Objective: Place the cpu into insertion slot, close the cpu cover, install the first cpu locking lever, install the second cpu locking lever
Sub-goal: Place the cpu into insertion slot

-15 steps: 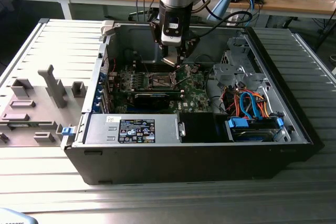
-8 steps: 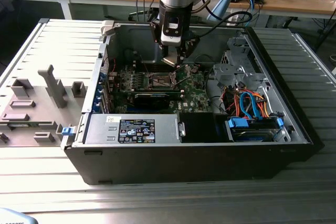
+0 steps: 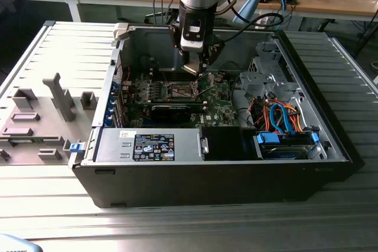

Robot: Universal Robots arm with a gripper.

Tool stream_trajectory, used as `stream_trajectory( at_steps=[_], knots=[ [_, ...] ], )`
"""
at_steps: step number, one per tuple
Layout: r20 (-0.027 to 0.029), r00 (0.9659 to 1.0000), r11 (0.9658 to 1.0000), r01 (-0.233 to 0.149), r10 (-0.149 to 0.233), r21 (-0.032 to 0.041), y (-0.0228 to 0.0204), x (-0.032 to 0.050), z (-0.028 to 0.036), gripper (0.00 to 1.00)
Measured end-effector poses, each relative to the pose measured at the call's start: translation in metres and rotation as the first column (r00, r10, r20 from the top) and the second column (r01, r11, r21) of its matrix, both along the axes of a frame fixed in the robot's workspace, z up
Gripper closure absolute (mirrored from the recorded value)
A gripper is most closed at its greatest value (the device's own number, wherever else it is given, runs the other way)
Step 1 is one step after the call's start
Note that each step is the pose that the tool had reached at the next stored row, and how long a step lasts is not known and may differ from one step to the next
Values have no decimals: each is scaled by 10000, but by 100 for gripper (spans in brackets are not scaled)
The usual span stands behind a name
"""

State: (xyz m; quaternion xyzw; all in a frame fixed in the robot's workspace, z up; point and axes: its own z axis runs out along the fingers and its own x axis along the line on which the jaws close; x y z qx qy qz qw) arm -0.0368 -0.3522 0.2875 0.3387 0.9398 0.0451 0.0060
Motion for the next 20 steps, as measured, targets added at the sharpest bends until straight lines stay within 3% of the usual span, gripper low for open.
stream_trajectory(
  at_steps=[20],
  knots=[
    [0, 9998, 9998, 216, -216, 0, 0, 0, -5, 46]
  ],
)
